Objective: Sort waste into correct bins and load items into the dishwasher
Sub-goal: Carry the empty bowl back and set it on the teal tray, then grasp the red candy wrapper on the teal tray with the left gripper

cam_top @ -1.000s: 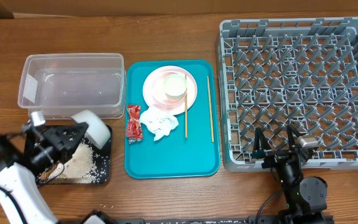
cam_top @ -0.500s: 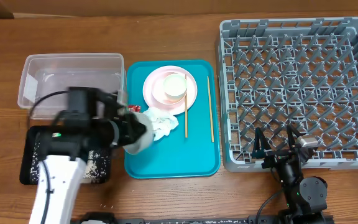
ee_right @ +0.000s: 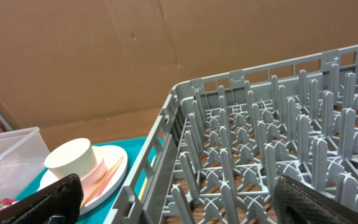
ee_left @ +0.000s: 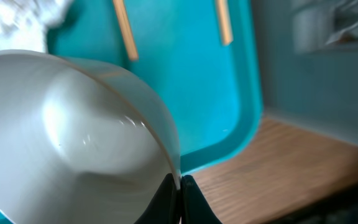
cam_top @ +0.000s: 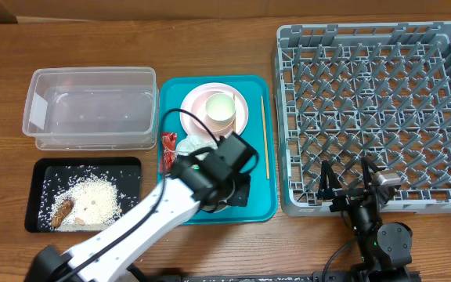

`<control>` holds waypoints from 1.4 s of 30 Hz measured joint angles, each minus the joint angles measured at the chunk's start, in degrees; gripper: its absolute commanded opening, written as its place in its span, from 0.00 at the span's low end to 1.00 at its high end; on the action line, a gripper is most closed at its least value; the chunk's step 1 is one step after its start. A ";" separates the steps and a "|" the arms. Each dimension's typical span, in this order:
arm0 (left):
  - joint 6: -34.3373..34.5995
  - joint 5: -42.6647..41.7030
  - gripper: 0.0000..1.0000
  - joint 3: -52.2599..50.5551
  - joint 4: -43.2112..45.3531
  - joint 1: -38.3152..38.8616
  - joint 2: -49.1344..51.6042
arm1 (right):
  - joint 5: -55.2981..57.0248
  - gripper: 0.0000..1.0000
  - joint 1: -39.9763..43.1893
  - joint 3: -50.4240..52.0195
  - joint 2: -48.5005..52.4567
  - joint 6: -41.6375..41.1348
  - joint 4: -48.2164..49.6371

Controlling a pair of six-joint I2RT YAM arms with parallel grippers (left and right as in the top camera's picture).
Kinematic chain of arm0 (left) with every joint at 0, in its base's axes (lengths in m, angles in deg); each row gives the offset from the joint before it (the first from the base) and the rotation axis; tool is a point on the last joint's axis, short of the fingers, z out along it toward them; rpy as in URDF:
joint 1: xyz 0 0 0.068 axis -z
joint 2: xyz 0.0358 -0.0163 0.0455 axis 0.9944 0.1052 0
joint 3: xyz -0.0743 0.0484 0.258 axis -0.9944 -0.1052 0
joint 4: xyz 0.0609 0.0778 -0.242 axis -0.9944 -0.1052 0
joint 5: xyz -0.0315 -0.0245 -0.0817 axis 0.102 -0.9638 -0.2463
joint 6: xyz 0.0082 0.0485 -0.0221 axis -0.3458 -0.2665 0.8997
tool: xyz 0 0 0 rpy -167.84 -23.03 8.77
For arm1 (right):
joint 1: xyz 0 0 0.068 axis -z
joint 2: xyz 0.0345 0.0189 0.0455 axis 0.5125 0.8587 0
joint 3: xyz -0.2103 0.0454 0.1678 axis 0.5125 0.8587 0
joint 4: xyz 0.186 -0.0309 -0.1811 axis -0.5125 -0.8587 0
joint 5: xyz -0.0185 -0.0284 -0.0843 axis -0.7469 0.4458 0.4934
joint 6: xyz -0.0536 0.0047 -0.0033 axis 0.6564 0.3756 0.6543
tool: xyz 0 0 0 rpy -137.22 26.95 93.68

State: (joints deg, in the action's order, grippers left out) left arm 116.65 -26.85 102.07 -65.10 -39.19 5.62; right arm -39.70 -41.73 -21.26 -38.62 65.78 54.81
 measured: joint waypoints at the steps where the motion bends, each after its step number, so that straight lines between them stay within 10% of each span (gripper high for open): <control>1: 0.20 0.68 0.04 0.00 0.00 0.68 1.88 | -0.02 1.00 -0.02 0.00 0.00 0.00 -0.02; 20: 0.85 2.97 0.22 1.11 -4.00 0.94 8.66 | -0.02 1.00 -0.02 0.00 0.00 0.00 0.00; 30: -0.70 11.10 0.33 18.58 -17.59 -2.69 8.83 | -0.02 1.00 -0.02 0.00 0.00 0.00 0.00; 42: -0.66 13.35 0.40 19.12 -22.34 -20.52 8.81 | 0.00 1.00 0.00 0.00 0.00 0.00 -0.04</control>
State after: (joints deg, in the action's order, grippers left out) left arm 116.00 -13.49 121.20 -87.44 -59.71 14.43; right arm -39.70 -41.73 -21.26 -38.62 65.78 54.76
